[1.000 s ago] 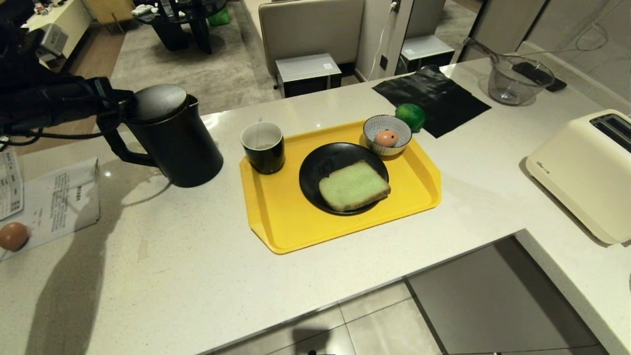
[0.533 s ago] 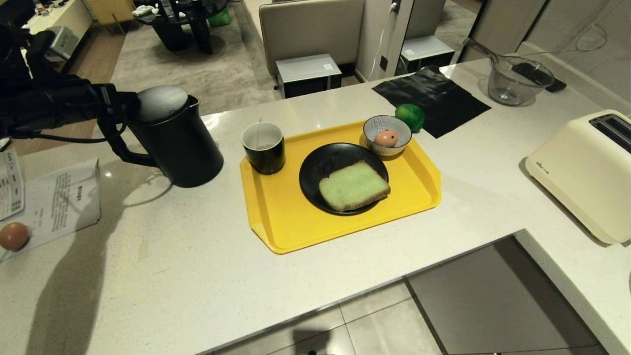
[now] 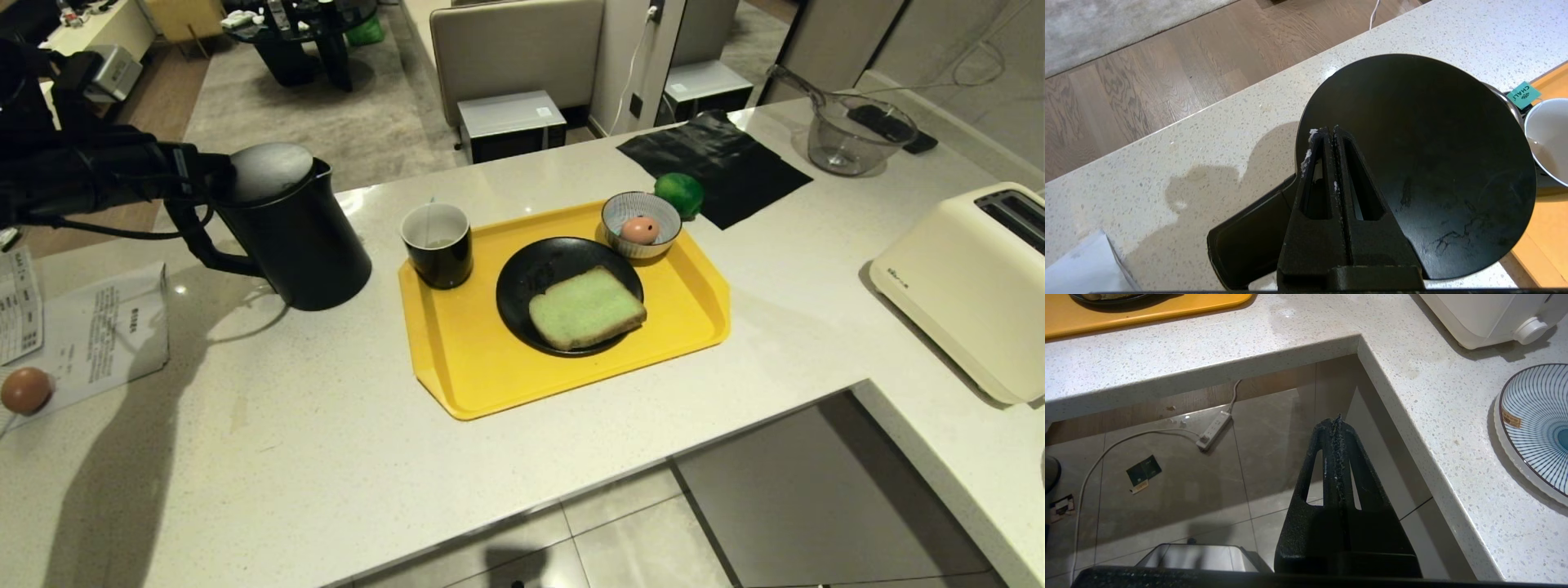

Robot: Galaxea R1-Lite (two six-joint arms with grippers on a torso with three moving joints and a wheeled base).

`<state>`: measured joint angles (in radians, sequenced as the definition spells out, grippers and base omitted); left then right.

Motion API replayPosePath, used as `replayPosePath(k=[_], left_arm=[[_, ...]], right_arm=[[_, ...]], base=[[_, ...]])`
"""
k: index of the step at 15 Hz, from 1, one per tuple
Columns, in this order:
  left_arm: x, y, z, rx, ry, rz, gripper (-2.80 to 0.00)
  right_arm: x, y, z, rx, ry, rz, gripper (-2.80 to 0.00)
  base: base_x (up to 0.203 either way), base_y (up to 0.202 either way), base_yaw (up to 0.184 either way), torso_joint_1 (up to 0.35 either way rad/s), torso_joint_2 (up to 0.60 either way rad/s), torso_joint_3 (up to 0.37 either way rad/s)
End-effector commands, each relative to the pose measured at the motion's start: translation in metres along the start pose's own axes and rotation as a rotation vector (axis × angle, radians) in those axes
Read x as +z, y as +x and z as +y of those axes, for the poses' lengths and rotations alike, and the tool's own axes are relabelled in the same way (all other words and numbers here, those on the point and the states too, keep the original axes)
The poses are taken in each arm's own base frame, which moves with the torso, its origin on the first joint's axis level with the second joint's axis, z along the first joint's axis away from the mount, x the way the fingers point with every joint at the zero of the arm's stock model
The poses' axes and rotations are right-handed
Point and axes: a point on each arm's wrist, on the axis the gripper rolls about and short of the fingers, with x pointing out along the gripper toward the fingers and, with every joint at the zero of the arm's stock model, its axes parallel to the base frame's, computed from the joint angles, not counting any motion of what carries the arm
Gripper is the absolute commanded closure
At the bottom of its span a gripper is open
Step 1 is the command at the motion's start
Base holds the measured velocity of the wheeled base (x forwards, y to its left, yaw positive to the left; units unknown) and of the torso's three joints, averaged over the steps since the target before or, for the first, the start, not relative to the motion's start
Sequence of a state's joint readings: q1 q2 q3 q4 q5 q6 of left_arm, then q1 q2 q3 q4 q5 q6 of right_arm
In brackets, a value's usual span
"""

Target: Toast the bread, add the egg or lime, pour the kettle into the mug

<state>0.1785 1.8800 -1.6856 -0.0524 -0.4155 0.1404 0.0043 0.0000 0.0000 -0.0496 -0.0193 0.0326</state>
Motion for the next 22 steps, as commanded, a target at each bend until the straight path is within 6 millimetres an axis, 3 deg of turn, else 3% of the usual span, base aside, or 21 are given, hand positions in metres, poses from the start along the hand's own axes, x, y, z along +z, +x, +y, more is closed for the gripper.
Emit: replayPosePath(k=[1,5,14,18,22], left_arm=[[0.002,0.003,0.001,-0.001,0.006,-0.011,0.00],[0.034,-0.011,0.000,0.007,0.047,-0.113,0.00],[0.094,-0.081,-0.023,0.012,0.012,-0.301,0.00],[0.124,-0.151,-0.050,-0.030,-0.185,-0.393,0.00],[0.130,-0.249,-0.105,-0.158,-0.340,-0.428,0.00]], right_arm=[[-0.005,0.001,0.000,-0.001,-0.001,0.020,0.00],[-0.005,0.001,0.000,-0.001,-0.001,0.020,0.00],[-0.005,0.001,0.000,-0.001,-0.001,0.020,0.00],[-0.005,0.001,0.000,-0.001,0.001,0.020,0.00],[-0.005,0.001,0.000,-0.001,0.000,0.019,0.00]], base=[[0.000,0.000,0.000,0.000,0.00,0.000],[0.000,0.000,0.000,0.000,0.00,0.000],[0.000,0.000,0.000,0.000,0.00,0.000],[0.000,0.000,0.000,0.000,0.00,0.000],[0.000,0.000,0.000,0.000,0.00,0.000]])
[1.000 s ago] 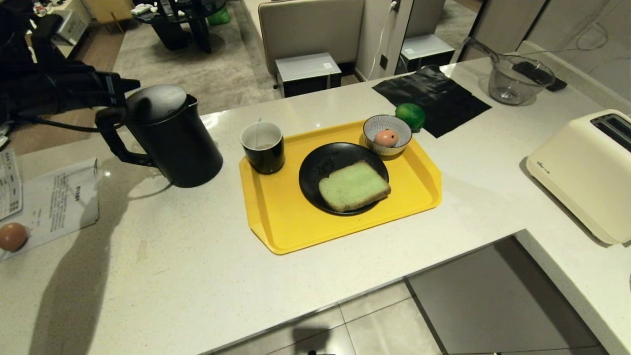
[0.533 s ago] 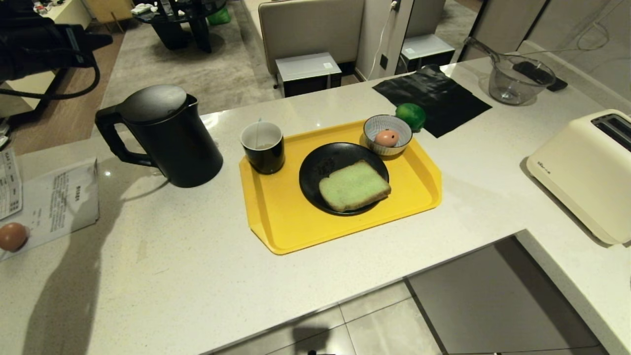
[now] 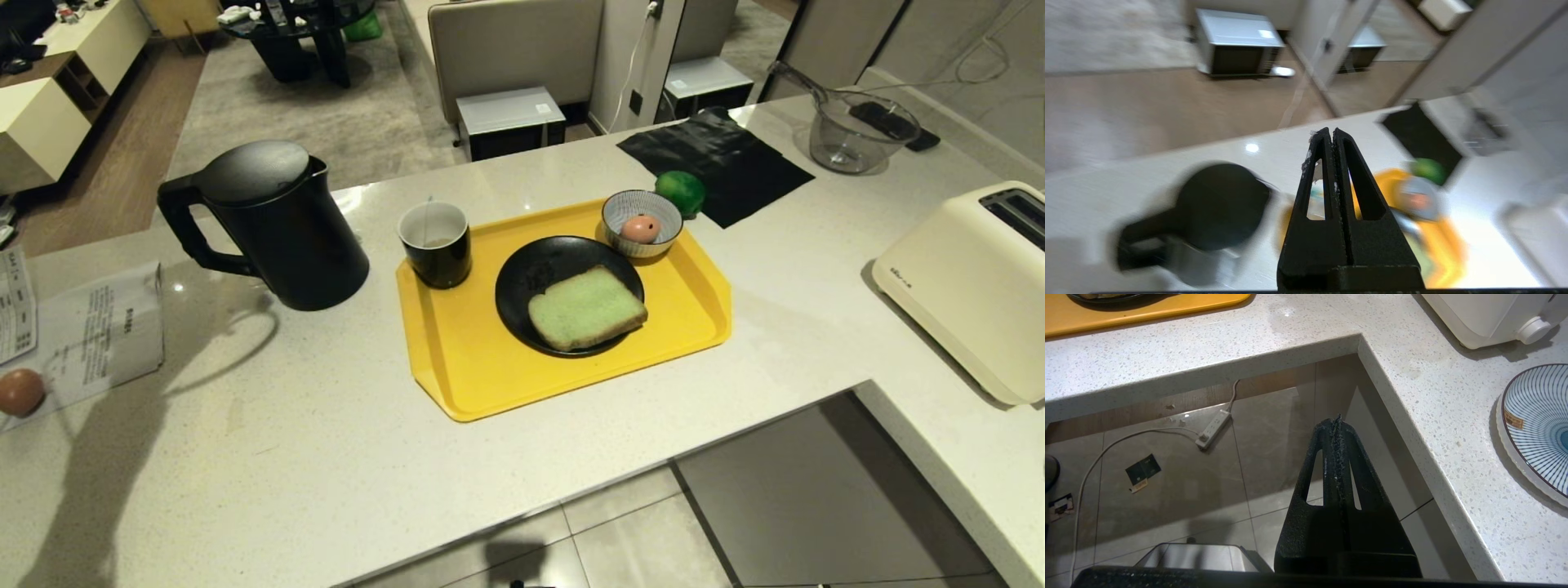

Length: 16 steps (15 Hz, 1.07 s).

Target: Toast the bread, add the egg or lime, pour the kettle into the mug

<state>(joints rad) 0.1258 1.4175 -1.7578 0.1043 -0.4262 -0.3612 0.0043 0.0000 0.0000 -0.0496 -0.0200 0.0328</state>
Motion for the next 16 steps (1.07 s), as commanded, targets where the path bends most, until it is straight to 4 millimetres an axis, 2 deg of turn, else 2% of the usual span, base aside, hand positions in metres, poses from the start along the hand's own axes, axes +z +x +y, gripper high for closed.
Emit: replayPosePath(k=[1,4,7,9,11,16], left_arm=[[0.015,-0.081,-0.051,-0.088,-0.022,-0.077,0.00],[-0.001,-0.147,-0.073,-0.108,-0.015,-0.101,0.00],[-0.004,-0.208,-0.097,-0.125,0.120,-0.217,0.00],[-0.013,-0.243,-0.108,-0.134,0.175,-0.277,0.00],[-0.032,-0.266,-0.110,-0.103,0.216,-0.299,0.00],[-0.088,-0.298,-0.096,0.040,0.322,-0.303,0.00]], right_arm=[[-0.005,0.001,0.000,0.001,-0.001,0.020,0.00],[-0.005,0.001,0.000,0.000,-0.001,0.020,0.00],[-0.005,0.001,0.000,0.000,-0.001,0.020,0.00],[-0.005,0.001,0.000,0.000,-0.001,0.020,0.00],[-0.005,0.001,0.000,0.000,-0.001,0.020,0.00],[-0.005,0.001,0.000,0.000,-0.001,0.020,0.00]], base=[[0.000,0.000,0.000,0.000,0.00,0.000],[0.000,0.000,0.000,0.000,0.00,0.000],[0.000,0.000,0.000,0.000,0.00,0.000],[0.000,0.000,0.000,0.000,0.00,0.000],[0.000,0.000,0.000,0.000,0.00,0.000],[0.000,0.000,0.000,0.000,0.00,0.000]])
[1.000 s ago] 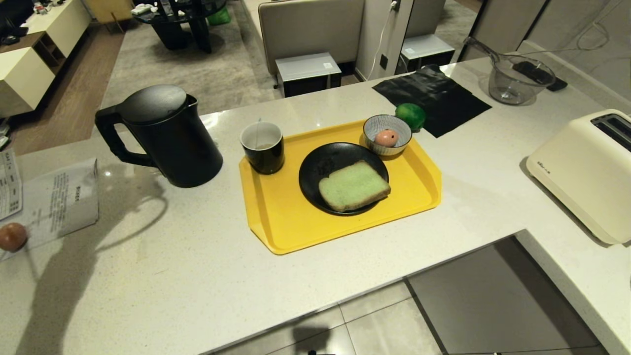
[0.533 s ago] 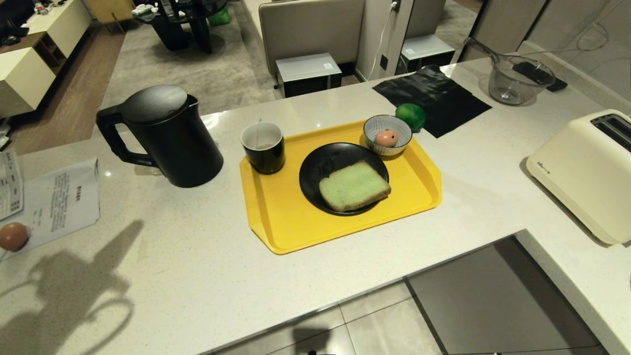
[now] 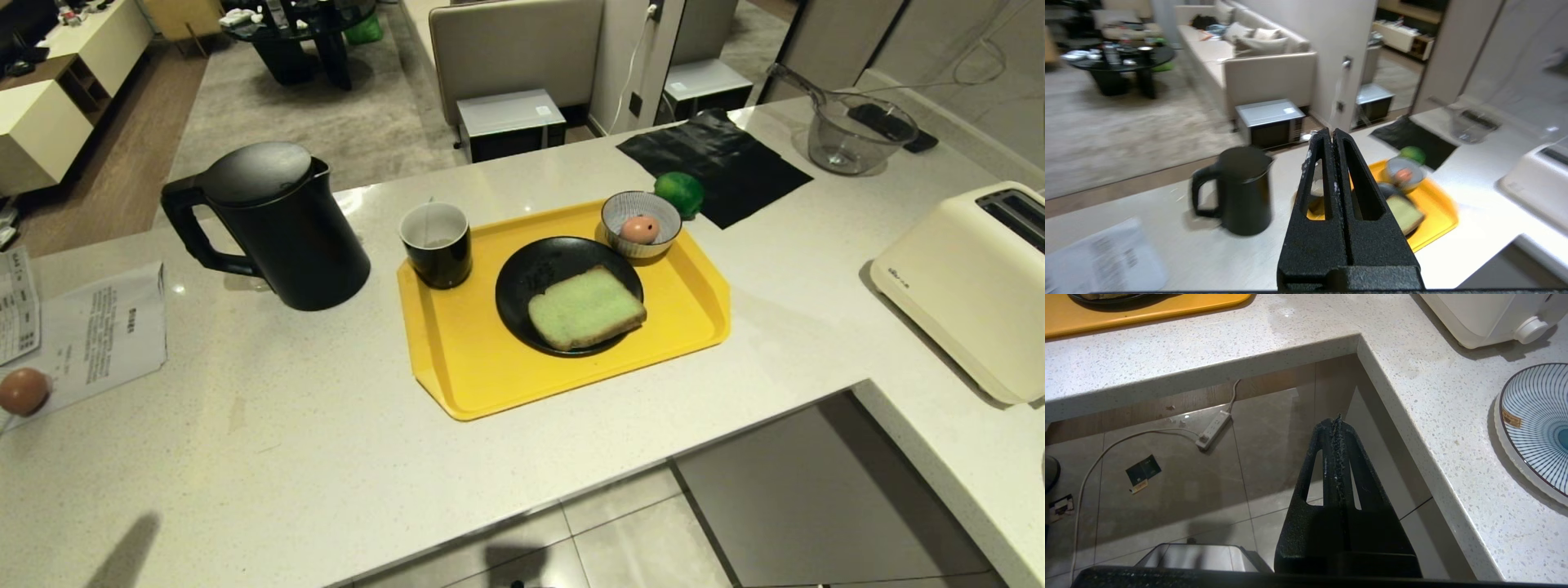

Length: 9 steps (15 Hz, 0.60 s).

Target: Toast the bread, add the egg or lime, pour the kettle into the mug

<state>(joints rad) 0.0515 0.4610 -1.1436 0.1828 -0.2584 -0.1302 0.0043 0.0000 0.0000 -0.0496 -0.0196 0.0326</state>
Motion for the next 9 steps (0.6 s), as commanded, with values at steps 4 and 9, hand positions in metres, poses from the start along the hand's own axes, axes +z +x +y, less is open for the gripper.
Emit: replayPosePath(k=[4,9], left_arm=[[-0.058,-0.059,-0.003,0.046,0.101,-0.007,0.00],[-0.125,-0.079,0.003,0.135,0.138,0.080,0.00]], right_arm=[[-0.005,0.001,0.000,-0.001,-0.001,0.020,0.00],[-0.005,0.001,0.000,-0.001,0.000,0.019,0.00]], base=[[0.000,0.000,0.000,0.000,0.00,0.000],[0.000,0.000,0.000,0.000,0.00,0.000]])
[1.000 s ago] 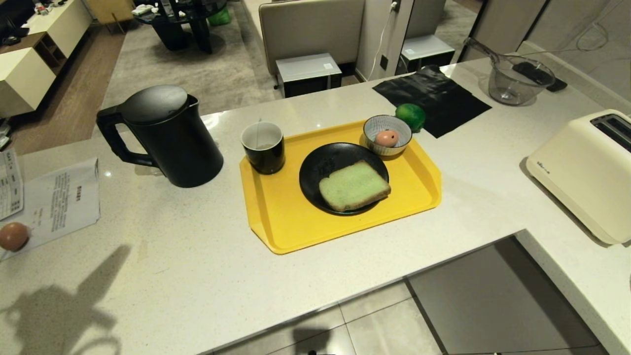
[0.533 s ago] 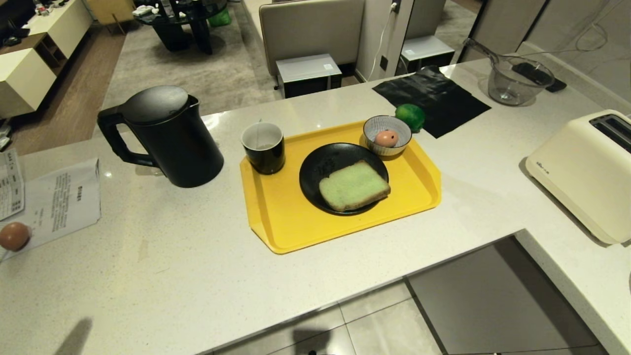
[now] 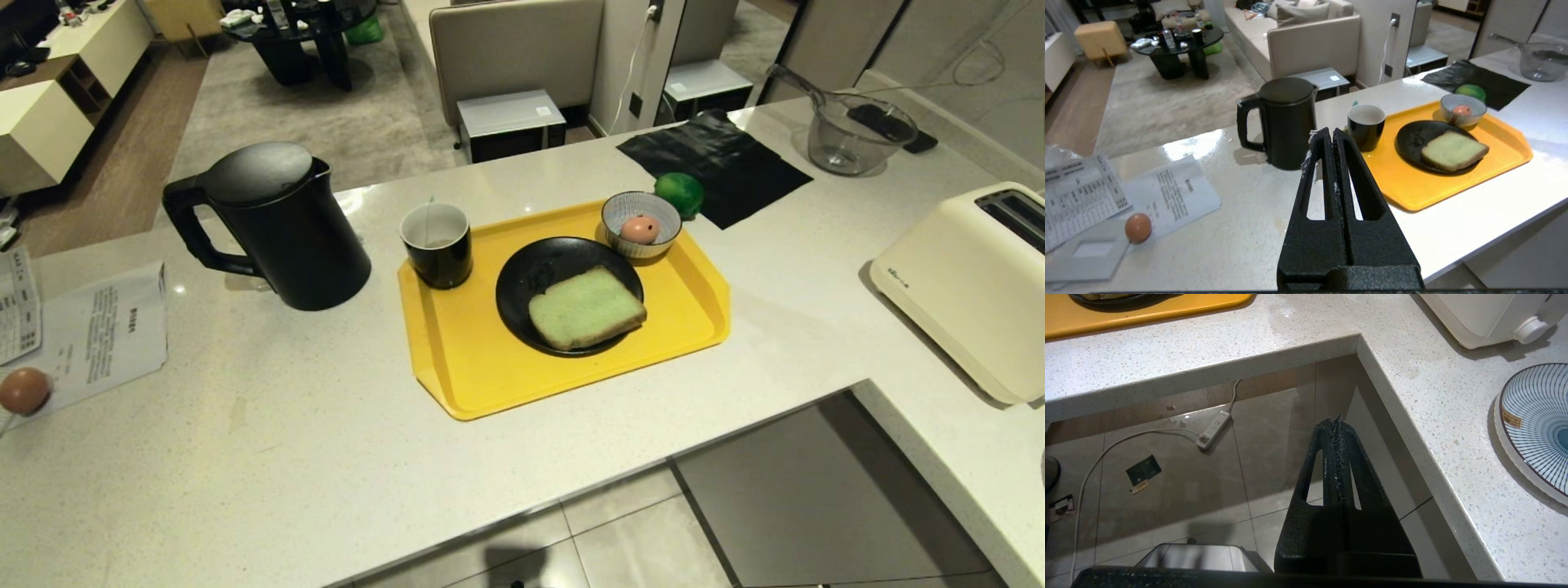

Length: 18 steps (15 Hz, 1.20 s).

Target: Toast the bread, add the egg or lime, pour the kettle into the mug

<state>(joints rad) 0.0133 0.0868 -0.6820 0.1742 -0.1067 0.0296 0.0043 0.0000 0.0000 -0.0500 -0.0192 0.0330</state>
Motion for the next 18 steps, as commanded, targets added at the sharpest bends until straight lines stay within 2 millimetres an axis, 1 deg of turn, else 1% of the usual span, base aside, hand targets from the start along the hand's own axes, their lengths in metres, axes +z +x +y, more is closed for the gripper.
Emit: replayPosePath(k=[1,4,6,9,11,15,18], left_arm=[[-0.034,-0.006,-0.001,0.040,0.022,0.042,0.00],[-0.075,0.008,0.000,0.061,0.029,0.122,0.00],[-0.102,0.015,0.001,0.078,0.046,0.136,0.00],[-0.139,0.018,0.001,0.113,0.090,0.148,0.00],[-0.149,0.018,0.000,0.105,0.105,0.190,0.00],[-0.167,0.013,-0.001,0.081,0.087,0.369,0.00],[-0.174,0.010,-0.003,0.023,0.072,0.437,0.00]], right_arm=[[-0.006,0.001,0.000,0.000,0.000,0.021,0.00],[-0.006,0.001,0.000,-0.001,-0.001,0.021,0.00],[-0.006,0.001,0.000,-0.001,0.000,0.021,0.00],[-0.005,0.001,0.000,-0.001,0.000,0.020,0.00],[-0.006,0.001,0.000,-0.001,-0.001,0.021,0.00],[-0.006,0.001,0.000,-0.001,-0.001,0.021,0.00],[-0.005,0.001,0.000,-0.001,-0.001,0.021,0.00]], base=[[0.000,0.000,0.000,0.000,0.00,0.000],[0.000,0.000,0.000,0.000,0.00,0.000],[0.000,0.000,0.000,0.000,0.00,0.000],[0.000,0.000,0.000,0.000,0.00,0.000],[0.000,0.000,0.000,0.000,0.00,0.000],[0.000,0.000,0.000,0.000,0.00,0.000],[0.000,0.000,0.000,0.000,0.00,0.000]])
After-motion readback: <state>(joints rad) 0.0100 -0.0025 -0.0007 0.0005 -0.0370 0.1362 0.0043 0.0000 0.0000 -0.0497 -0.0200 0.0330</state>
